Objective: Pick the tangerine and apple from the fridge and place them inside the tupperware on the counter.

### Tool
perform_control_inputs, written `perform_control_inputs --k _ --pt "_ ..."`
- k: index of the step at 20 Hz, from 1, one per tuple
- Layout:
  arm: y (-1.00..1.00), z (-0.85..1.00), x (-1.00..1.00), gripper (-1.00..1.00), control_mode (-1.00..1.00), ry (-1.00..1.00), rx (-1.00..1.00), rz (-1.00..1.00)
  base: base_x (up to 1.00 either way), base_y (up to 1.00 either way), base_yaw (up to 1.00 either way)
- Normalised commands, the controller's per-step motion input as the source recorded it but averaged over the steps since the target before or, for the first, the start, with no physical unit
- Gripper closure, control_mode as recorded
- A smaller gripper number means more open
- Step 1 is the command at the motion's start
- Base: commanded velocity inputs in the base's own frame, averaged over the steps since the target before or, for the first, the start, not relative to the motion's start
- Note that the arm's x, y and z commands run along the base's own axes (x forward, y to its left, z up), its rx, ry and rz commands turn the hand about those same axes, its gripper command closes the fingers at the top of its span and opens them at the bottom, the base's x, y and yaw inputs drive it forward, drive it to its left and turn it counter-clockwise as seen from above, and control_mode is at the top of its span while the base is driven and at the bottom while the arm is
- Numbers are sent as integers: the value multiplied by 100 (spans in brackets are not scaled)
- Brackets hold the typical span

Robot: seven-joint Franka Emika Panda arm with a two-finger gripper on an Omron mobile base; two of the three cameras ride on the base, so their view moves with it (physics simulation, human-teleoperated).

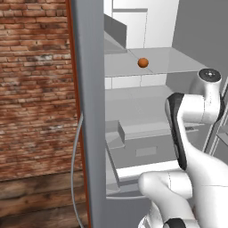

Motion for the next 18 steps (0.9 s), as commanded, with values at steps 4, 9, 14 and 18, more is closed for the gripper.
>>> perform_control_inputs --k 4,9,14,18 --pt "6 36 -94 100 -100 0 0 0 0 0 0" --pt "8 71 -62 100 -100 5 0 0 0 0 0" --pt "11 49 -56 100 -100 10 0 0 0 0 0" --pt "19 0 -65 100 -100 0 -11 1 0 0 0"
